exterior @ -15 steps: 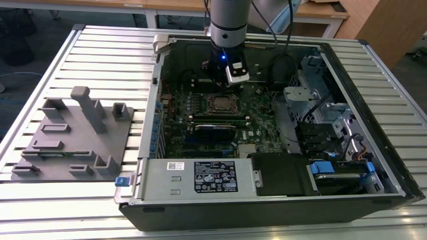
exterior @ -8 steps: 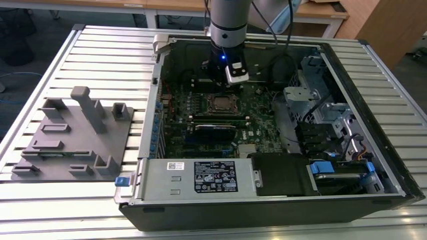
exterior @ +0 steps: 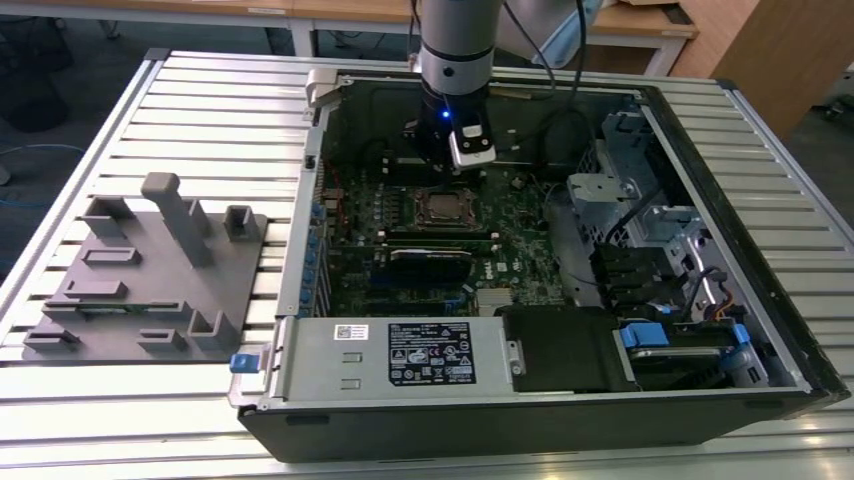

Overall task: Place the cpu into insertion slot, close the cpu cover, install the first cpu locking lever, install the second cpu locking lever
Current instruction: 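Install the first cpu locking lever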

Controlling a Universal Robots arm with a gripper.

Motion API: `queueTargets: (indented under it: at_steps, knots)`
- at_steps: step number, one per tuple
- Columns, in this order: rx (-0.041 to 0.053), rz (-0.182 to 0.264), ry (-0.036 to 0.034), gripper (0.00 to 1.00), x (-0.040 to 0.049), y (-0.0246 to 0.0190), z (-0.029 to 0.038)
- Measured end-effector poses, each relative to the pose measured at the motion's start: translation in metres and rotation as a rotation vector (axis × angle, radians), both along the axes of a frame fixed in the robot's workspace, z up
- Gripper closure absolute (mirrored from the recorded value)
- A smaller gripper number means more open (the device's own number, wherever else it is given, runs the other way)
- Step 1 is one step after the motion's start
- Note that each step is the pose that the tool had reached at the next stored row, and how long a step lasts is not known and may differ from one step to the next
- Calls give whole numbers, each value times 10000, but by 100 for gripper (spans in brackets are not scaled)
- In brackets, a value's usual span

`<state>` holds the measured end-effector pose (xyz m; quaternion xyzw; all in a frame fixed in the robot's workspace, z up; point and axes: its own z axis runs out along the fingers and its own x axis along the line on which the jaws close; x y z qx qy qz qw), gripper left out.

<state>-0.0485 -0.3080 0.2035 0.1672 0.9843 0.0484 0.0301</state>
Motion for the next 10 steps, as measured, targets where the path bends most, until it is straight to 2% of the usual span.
queueTargets:
  at_steps: [3,10]
  knots:
    - [1,-2,-49,90,-1,0,-2]
    - [-1,0,-288,90,-7,0,-7]
